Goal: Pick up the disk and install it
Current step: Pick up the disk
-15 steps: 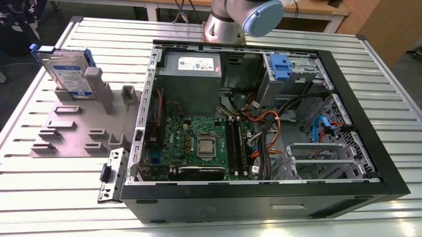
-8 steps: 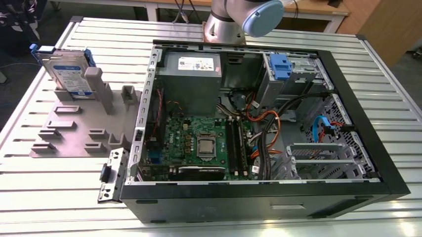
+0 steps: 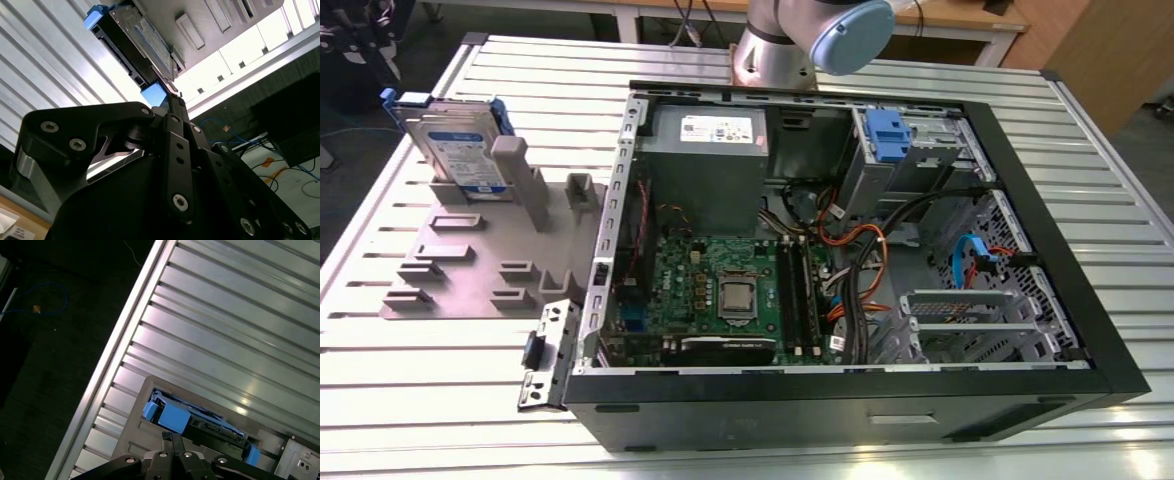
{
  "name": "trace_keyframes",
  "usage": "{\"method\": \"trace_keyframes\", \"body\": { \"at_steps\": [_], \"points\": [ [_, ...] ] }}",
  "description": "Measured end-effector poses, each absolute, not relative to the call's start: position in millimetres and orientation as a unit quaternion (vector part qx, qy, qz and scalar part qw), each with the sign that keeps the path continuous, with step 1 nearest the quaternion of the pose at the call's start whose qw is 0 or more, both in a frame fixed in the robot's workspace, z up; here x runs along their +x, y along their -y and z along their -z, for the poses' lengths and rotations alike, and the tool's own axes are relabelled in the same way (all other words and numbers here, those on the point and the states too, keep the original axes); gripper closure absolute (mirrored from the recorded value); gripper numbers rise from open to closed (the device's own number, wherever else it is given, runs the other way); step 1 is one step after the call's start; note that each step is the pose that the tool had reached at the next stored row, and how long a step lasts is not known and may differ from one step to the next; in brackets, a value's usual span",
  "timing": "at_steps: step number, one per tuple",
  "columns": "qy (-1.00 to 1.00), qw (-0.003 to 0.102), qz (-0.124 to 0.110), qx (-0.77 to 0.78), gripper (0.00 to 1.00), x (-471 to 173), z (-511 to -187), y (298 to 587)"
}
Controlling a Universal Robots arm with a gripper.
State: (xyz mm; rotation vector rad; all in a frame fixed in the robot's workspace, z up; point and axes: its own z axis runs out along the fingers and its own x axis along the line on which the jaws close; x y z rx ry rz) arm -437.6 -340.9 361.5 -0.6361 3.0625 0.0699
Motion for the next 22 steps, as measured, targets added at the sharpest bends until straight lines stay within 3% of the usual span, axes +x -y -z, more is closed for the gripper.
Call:
{"method": "trace_keyframes", "body": {
  "at_steps": [22],
  "points": [
    [-0.958, 0.005, -0.023, -0.287, 0.89, -437.6, -361.5, 340.9]
  ]
}}
